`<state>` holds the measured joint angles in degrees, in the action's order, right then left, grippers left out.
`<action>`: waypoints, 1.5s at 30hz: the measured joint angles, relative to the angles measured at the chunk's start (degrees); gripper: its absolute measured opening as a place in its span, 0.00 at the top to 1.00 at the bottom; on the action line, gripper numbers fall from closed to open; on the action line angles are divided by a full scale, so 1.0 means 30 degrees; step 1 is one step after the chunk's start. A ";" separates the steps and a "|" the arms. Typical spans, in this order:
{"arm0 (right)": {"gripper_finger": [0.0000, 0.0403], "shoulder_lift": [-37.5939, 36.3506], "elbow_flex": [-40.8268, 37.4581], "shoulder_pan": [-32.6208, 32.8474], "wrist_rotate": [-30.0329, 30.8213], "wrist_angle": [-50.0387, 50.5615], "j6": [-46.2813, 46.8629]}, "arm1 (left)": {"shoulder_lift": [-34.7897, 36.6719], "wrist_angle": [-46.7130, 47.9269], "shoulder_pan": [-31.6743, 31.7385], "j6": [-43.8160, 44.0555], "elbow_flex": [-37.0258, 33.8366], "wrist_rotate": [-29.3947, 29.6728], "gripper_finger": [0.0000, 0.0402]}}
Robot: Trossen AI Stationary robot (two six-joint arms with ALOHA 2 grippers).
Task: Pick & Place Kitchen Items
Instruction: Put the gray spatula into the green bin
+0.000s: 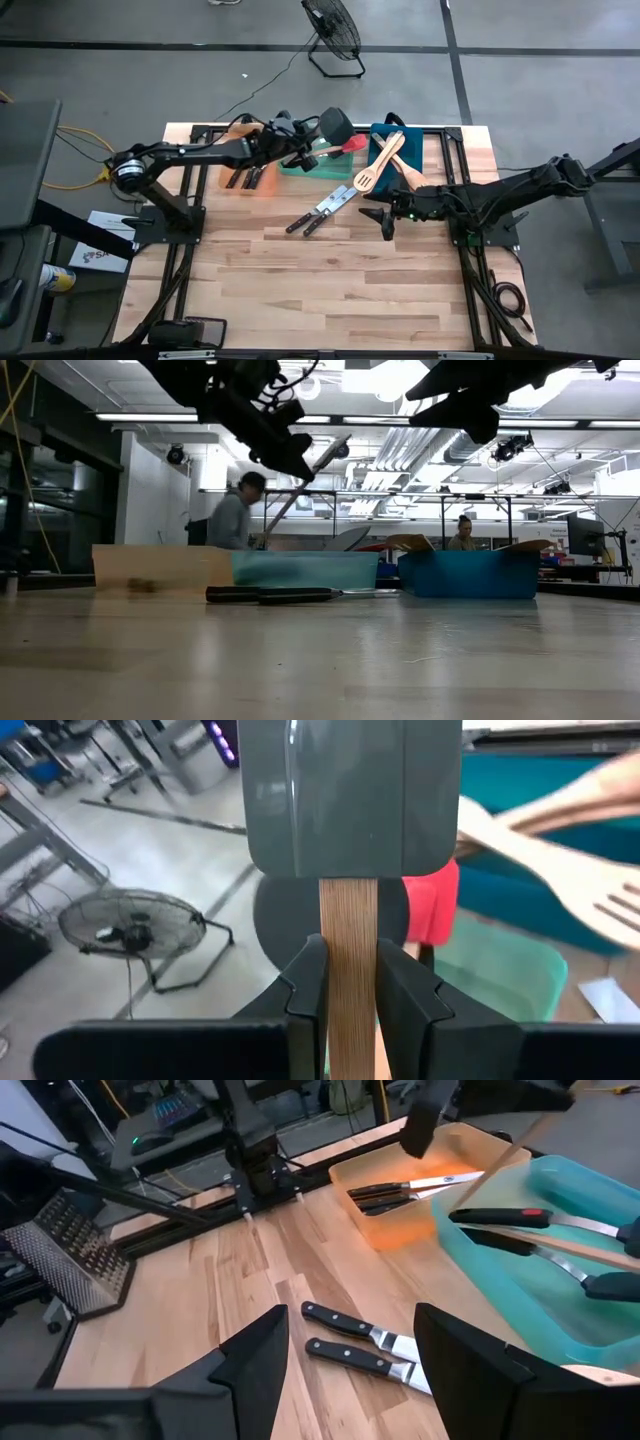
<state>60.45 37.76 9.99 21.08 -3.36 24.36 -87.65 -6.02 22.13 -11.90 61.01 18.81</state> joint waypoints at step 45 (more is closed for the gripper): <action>0.48 0.0000 -0.0007 0.0003 -0.0006 0.0328 0.1312 | -0.7084 1.2382 0.1014 0.2688 1.0696 -0.1117 0.87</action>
<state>60.45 37.74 10.00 21.06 -2.37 28.29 -108.90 31.13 25.17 -3.84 93.10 15.46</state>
